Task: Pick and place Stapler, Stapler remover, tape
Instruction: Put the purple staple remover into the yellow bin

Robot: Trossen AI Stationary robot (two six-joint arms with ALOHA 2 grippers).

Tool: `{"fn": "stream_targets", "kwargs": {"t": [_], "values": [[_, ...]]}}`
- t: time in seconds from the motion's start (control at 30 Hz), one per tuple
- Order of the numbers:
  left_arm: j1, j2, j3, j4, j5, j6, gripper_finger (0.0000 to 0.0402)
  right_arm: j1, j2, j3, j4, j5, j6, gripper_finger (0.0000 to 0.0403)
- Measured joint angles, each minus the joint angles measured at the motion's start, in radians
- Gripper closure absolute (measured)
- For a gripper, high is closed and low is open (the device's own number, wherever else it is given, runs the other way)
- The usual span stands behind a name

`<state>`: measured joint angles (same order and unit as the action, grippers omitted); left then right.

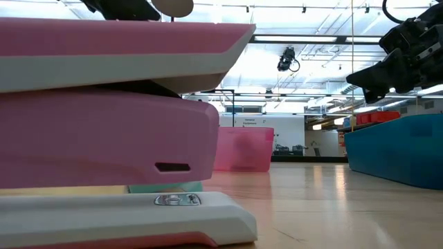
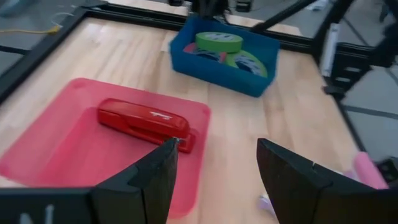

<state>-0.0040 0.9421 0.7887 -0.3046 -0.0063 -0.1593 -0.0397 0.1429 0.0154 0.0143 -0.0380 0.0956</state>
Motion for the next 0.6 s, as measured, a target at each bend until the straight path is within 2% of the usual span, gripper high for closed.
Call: {"fn": "stream_targets", "kwargs": {"t": [0.1, 0.6], "values": [[-0.001, 0.000, 0.000, 0.000, 0.030, -0.002, 0.0177, 0.000, 0.000, 0.000, 0.000, 0.000, 0.000, 0.0382], [0.000, 0.000, 0.000, 0.075, 0.029, -0.001, 0.0177, 0.000, 0.000, 0.000, 0.000, 0.000, 0.000, 0.0382]]}}
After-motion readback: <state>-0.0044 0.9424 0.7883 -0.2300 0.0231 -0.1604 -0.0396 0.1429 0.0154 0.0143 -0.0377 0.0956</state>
